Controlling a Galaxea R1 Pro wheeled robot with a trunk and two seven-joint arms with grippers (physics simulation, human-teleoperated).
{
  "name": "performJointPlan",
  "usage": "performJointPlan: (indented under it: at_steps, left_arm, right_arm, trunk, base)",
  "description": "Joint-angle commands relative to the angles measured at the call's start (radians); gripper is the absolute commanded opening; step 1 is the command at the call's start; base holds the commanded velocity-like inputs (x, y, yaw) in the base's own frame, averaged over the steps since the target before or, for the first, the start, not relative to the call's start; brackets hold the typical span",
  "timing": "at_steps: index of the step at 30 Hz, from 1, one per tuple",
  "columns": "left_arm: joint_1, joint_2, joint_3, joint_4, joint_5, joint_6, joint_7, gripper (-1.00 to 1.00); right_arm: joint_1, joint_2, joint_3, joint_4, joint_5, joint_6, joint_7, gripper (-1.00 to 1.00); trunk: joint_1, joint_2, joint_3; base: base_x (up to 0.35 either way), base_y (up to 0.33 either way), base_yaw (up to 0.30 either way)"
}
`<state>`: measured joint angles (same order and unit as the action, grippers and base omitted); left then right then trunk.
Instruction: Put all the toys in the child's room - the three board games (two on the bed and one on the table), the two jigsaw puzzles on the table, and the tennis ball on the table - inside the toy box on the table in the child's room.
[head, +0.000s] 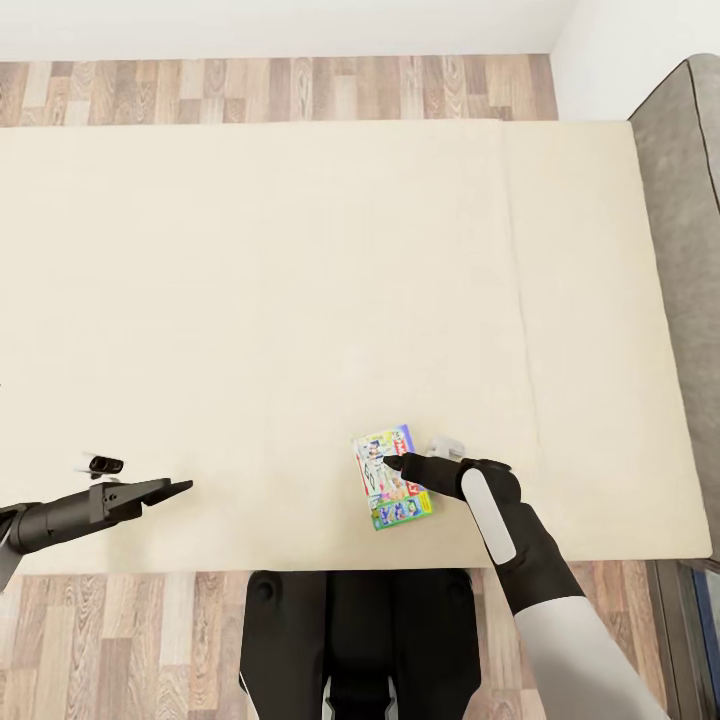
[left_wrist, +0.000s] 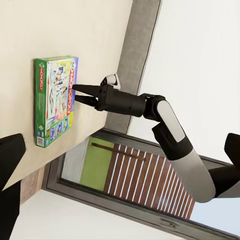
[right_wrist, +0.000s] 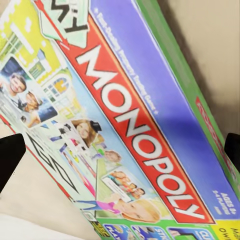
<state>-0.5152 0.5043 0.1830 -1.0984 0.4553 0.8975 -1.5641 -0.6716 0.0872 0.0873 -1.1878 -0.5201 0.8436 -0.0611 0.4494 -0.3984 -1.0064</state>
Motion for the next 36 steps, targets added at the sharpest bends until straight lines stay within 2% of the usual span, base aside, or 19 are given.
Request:
performJointPlan:
  at_steps: [1, 36]
  left_arm:
    - [0.000, 0.000, 0.000, 0.000, 0.000, 0.011, -0.004, 1.00]
    - [0.000, 0.000, 0.000, 0.000, 0.001, 0.011, -0.004, 1.00]
  right_arm:
    - [0.000, 0.000, 0.000, -0.001, -0.008, 0.004, -0.006, 1.00]
    - [0.000, 0.002, 0.000, -0.001, -0.008, 0.003, -0.006, 1.00]
  trunk:
    - [0.001, -0.002, -0.001]
    - [0.001, -0.002, -0.001]
  base:
    - [0.000, 0.167, 0.000]
    - [0.000, 0.065, 0.000]
